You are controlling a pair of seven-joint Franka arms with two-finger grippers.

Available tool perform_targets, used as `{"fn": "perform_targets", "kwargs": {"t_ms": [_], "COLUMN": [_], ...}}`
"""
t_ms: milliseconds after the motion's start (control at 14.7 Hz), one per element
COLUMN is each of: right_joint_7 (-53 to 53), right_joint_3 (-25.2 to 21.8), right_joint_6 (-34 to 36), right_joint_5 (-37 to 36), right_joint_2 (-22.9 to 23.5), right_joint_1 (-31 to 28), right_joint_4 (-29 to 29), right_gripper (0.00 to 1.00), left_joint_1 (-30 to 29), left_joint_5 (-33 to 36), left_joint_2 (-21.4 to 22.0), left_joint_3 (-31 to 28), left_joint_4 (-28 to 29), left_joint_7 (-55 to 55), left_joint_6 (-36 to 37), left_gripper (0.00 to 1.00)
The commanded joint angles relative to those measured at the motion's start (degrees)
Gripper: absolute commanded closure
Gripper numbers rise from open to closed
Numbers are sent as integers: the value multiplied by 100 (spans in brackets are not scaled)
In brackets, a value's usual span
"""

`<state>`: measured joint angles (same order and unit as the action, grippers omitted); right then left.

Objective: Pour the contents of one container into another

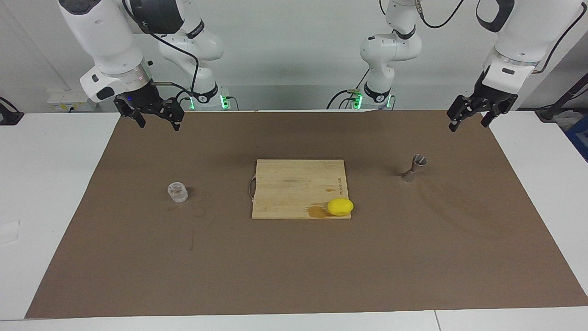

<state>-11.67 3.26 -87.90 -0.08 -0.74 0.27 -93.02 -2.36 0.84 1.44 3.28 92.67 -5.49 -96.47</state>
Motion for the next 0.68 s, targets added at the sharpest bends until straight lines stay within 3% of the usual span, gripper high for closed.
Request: {"fn": "perform_targets", "kwargs": {"t_ms": [0, 409, 613], "right_joint_7": [95, 95, 95], "right_joint_3": [34, 34, 34], "right_joint_6": [1, 1, 1], "right_joint_5": [149, 149, 149], "right_joint_2": [-49, -49, -49], "right_joint_1": [-88, -88, -88], "right_joint_4": [-23, -23, -23], "right_gripper": [0, 0, 0], "left_joint_1": [-71, -291, -432], "left_joint_5": [91, 100, 100], "left_joint_2": [129, -565, -461], "left_joint_3": [59, 41, 41], "left_joint_4": [453, 639, 1224], "left_joint_7": [57, 30, -48], "left_joint_6": [-512, -1689, -2328], "left_gripper": [0, 0, 0]}}
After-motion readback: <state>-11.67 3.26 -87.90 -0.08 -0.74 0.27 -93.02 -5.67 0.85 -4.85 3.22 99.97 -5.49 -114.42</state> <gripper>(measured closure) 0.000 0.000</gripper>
